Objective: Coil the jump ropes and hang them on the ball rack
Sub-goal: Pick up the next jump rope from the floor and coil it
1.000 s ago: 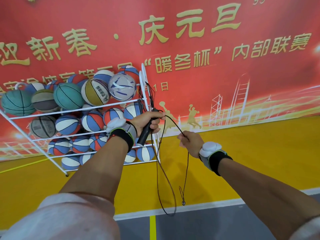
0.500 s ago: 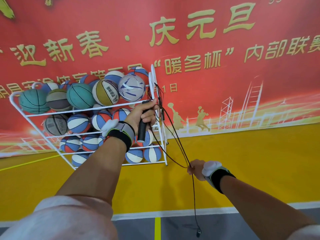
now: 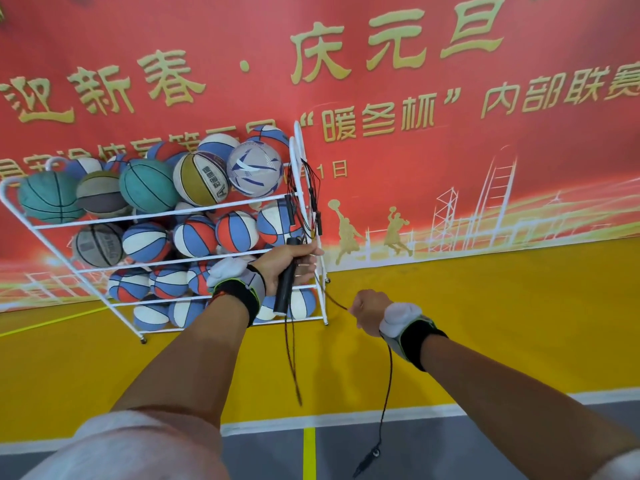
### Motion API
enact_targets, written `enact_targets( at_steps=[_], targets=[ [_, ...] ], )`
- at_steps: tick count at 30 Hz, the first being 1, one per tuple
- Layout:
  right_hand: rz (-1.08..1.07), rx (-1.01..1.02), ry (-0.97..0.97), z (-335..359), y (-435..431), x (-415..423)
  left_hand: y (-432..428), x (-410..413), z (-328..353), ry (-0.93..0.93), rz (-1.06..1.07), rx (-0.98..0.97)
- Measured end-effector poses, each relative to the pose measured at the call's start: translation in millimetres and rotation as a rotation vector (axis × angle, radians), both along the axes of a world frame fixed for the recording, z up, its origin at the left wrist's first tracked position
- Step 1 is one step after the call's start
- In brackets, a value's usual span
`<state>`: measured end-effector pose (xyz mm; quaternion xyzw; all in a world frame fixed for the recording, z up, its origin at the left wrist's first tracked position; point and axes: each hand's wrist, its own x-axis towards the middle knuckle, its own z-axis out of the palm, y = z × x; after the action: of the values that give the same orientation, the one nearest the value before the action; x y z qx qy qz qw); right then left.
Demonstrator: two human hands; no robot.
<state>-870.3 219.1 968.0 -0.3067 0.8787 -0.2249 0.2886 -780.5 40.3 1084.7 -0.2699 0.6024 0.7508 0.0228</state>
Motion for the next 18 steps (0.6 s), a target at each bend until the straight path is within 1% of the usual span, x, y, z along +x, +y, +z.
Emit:
enact_targets(
  at_steps=[2, 4, 7, 11, 12, 14, 16, 18],
  targets=[
    [0.057, 0.028, -0.001, 9, -4, 5, 5, -4, -10, -0.071, -0.043, -0.043],
    [0.062, 0.014, -0.024, 16, -9, 8, 9, -3, -18, -0.176, -0.138, -0.136],
    [-0.028, -0.081, -0.059, 29, -14, 12, 10, -2, -30, -0.3, -0.27, -0.288],
    [-0.154, -0.16, -0.072, 45, -15, 8, 11, 3, -39, -0.454, -0.386, -0.431],
    [-0.158, -0.168, -0.081, 47, -13, 4, 12, 3, -40, -0.454, -0.388, -0.496],
    [-0.132, -0.179, -0.1, 50, -8, -4, 14, 4, -40, -0.372, -0.3, -0.58],
    [-0.129, -0.203, -0.122, 52, -5, -10, 15, 2, -40, -0.253, -0.235, -0.541],
    [-0.136, -0.221, -0.141, 54, -5, -12, 18, 0, -40, -0.19, -0.278, -0.535]
  ],
)
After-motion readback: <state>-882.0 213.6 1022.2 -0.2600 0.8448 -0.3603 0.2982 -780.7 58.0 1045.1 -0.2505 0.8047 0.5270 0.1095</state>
